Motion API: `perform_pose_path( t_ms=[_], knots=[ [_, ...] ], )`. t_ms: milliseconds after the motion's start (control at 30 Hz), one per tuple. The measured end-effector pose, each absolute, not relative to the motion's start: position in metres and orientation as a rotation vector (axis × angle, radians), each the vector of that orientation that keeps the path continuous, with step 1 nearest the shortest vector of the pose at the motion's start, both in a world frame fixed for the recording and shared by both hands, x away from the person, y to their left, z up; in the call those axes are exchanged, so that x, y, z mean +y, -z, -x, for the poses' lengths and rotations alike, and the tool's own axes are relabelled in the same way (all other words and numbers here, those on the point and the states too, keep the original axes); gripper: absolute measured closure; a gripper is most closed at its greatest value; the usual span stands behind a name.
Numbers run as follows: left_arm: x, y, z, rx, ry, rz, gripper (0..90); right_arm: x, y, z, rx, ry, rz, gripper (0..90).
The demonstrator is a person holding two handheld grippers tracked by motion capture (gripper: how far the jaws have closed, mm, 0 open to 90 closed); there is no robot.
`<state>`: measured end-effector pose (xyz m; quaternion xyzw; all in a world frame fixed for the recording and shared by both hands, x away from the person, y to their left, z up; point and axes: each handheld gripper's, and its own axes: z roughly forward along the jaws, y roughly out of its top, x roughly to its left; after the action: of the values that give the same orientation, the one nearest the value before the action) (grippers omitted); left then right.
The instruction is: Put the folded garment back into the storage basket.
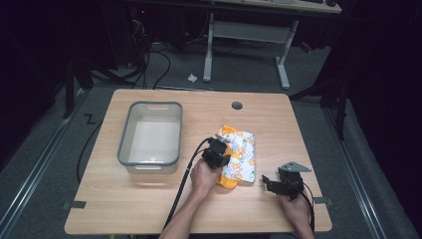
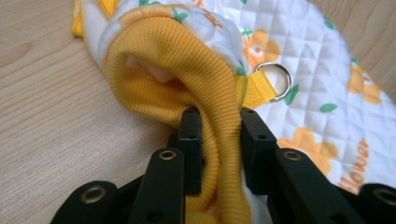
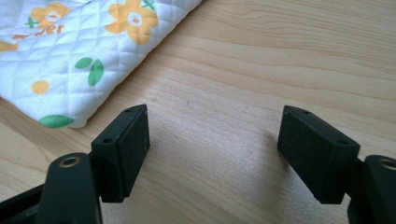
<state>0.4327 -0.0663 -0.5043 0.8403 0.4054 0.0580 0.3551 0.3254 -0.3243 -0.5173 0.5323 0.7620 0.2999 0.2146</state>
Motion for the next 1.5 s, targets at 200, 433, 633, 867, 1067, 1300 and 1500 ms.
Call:
perform_pose_path(
  t_ms=[200,433,633,867,1067,1300,1500],
  knots=[
    [-0.058,0.49,-0.43,1.022,-0.153,-2.122,73.9,-0.324,0.517,-0.325,2.115,-0.834,-1.477,25.3],
    [-0.045,0.476,-0.428,1.006,-0.144,-2.063,74.0,-0.324,0.517,-0.325,2.116,-0.834,-1.476,25.2],
    [-0.036,0.468,-0.427,0.997,-0.113,-2.021,74.1,-0.324,0.517,-0.325,2.116,-0.834,-1.476,25.2],
    [-0.03,0.46,-0.423,0.97,-0.112,-1.996,74.2,-0.324,0.517,-0.325,2.117,-0.834,-1.475,25.2],
    [-0.026,0.455,-0.42,0.946,-0.111,-2.001,74.2,-0.324,0.517,-0.325,2.119,-0.835,-1.473,25.2],
    [-0.018,0.435,-0.418,0.912,-0.13,-1.977,74.2,-0.324,0.517,-0.325,2.117,-0.835,-1.472,25.2],
    [-0.006,0.422,-0.418,0.907,-0.126,-1.946,74.3,-0.324,0.517,-0.325,2.118,-0.835,-1.471,25.2]
  ],
)
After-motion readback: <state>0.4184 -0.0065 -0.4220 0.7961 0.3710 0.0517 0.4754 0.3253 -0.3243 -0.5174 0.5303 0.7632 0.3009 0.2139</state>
